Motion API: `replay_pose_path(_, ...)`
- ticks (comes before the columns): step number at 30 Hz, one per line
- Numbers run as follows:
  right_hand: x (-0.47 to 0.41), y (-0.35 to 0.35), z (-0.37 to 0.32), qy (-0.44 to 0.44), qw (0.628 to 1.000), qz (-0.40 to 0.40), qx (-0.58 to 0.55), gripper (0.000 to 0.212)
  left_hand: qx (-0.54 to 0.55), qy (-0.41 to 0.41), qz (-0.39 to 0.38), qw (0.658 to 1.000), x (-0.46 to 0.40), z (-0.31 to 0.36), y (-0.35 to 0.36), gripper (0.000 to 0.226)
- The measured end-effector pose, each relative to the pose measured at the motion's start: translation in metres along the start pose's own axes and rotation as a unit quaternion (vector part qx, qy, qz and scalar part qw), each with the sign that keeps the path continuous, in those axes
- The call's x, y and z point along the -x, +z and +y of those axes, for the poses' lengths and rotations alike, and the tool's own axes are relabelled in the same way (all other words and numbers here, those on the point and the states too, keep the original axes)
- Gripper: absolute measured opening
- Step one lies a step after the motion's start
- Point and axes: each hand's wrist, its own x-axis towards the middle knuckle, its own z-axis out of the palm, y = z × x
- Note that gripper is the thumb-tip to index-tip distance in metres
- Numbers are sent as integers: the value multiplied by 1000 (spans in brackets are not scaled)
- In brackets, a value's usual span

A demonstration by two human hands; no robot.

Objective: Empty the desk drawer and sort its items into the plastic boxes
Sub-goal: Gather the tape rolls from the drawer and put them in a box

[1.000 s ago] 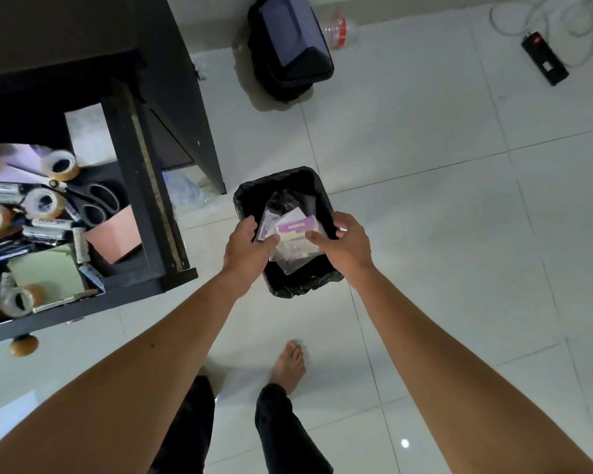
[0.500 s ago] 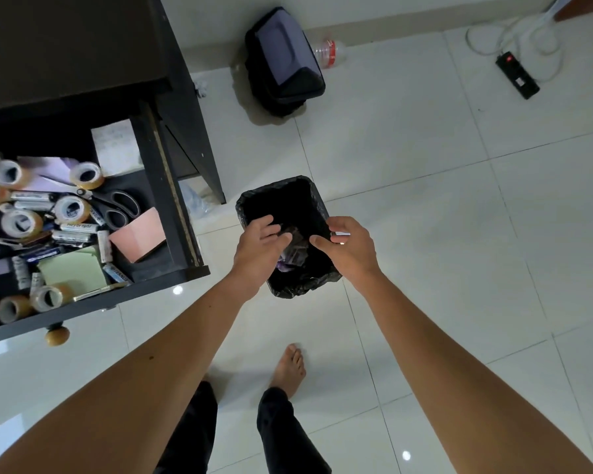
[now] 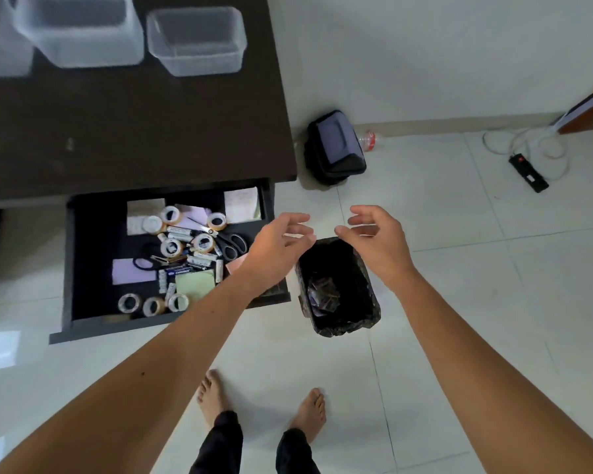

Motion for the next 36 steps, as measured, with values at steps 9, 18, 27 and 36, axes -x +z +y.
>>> replay_pose_path(9,18,116,-62,-82,989,-118,19,35,-4,-43,114,992,39,-53,-152,32)
replay_pose_path(18,9,193,-42,-76,984,-137,85,38,-28,-77,145,986,59,-115,-222,39)
replay_pose_path(27,-9,227,-28,-83,978,-94,166,37,-14,-80,140,987,49,-145,-238,39)
replay_pose_path(36,-11,254,-27,-138,969,-99,180,36,27,-69,156,985,40,-151,-238,40)
